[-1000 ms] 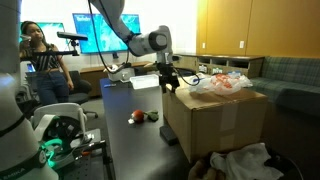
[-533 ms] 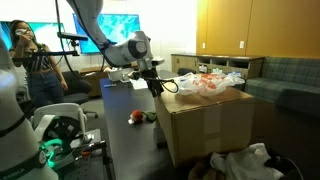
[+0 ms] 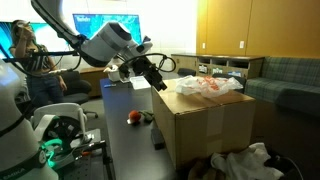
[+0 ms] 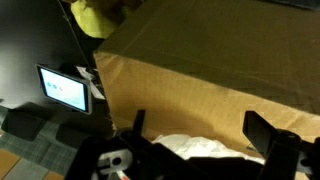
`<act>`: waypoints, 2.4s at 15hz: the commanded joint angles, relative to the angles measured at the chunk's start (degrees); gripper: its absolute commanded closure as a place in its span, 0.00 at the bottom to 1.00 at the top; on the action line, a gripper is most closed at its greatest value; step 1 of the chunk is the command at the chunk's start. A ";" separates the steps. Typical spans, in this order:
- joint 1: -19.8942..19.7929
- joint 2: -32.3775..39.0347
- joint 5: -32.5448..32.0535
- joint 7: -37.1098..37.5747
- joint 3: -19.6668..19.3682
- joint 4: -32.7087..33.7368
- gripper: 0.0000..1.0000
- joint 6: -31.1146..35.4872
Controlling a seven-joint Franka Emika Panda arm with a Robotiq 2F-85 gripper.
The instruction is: Put the objects on top of the box on to the table and the objects on the table on to the top of the box
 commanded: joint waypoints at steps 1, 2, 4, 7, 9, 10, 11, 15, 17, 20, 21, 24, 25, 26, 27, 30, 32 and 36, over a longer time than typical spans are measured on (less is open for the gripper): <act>-2.42 -8.51 1.20 0.76 3.18 -5.89 0.00 1.37; -2.53 -8.79 2.20 0.78 3.38 -6.75 0.00 2.64; -2.41 -8.51 3.74 0.20 3.20 -9.35 0.00 7.02; -1.62 -1.78 0.83 5.92 1.91 -8.80 0.00 11.74; -3.03 3.44 0.00 9.54 2.20 -6.73 0.00 13.38; -3.69 6.64 -0.13 11.38 2.23 -4.85 0.00 13.13; -4.11 8.56 -0.27 12.28 1.77 -3.90 0.00 13.64; -6.03 16.50 -0.73 15.61 0.38 2.41 0.00 14.95; -6.64 19.43 -0.97 17.06 -0.52 5.34 0.00 15.67; -7.18 21.97 -1.47 18.93 -2.00 8.55 0.00 17.09; -7.23 22.39 -1.61 19.32 -2.39 9.30 0.00 17.37; -7.17 23.45 -2.10 20.68 -3.39 11.53 0.00 18.08; -7.32 23.61 -2.13 20.61 -3.80 11.95 0.00 18.65; -7.33 24.09 -2.23 20.82 -4.10 12.74 0.00 19.28; -7.28 24.57 -2.23 21.03 -4.38 13.52 0.00 19.86; -7.06 25.81 -0.44 19.28 -4.46 16.41 0.00 20.36; -7.41 26.58 1.73 17.60 -4.12 18.26 0.00 19.97; -8.71 30.42 8.18 13.16 -3.41 21.82 0.00 20.20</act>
